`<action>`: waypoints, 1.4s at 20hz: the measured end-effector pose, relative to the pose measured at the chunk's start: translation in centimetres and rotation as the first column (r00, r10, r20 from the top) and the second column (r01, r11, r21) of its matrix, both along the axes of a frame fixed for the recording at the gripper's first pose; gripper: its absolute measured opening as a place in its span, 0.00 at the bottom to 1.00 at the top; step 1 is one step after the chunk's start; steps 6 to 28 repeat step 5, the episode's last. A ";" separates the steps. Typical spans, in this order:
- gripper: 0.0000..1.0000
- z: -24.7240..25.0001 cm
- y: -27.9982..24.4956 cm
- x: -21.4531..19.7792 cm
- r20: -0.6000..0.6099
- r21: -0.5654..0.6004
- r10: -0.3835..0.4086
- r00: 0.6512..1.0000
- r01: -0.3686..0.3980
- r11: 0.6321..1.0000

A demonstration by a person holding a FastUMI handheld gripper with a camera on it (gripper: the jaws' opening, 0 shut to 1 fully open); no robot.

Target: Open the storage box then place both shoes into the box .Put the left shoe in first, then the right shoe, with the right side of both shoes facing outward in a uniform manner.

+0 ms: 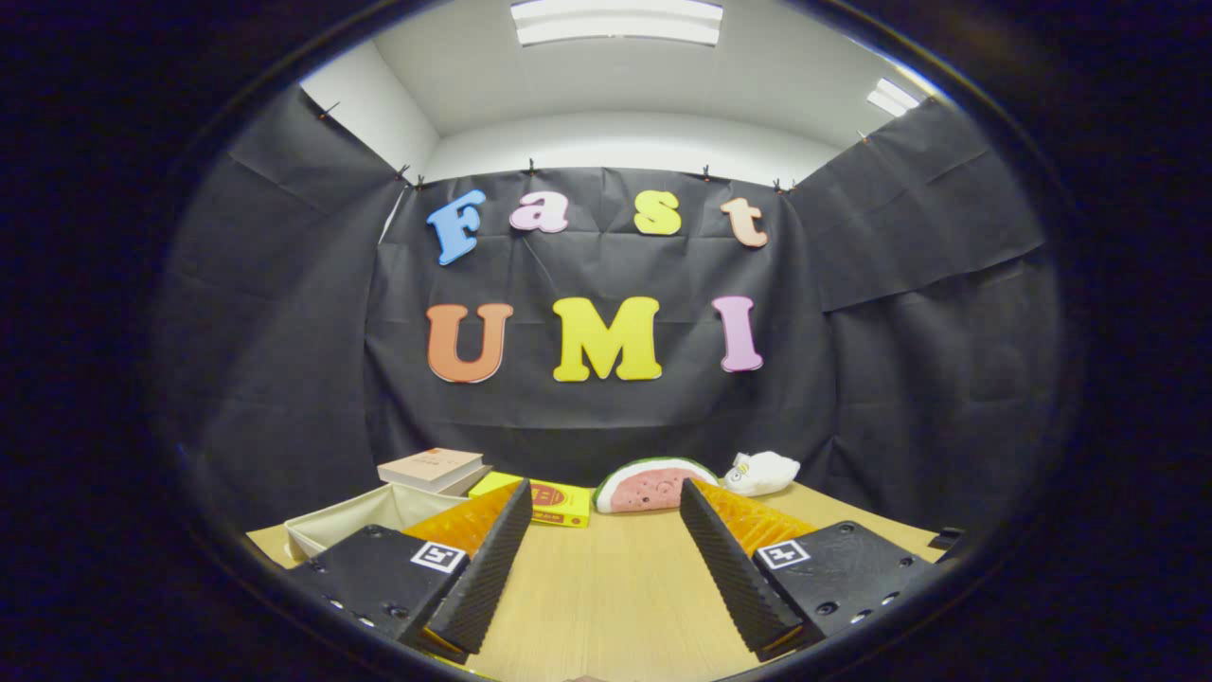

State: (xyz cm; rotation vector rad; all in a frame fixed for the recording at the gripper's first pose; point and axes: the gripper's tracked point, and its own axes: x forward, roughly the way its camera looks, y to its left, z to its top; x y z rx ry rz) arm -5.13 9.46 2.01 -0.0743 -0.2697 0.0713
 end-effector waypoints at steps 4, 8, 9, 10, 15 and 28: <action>0.95 -0.2 0.3 0.0 -0.019 0.018 0.020 1.000 -0.020 1.000; 0.95 -0.6 0.6 0.3 -0.021 0.022 0.020 1.000 -0.019 1.000; 0.95 -0.6 0.6 0.3 -0.021 0.022 0.020 1.000 -0.019 1.000; 0.95 -0.6 0.6 0.3 -0.021 0.022 0.020 1.000 -0.019 1.000; 0.95 -0.6 0.6 0.3 -0.021 0.022 0.020 1.000 -0.019 1.000; 0.95 -0.6 0.6 0.3 -0.021 0.022 0.020 1.000 -0.019 1.000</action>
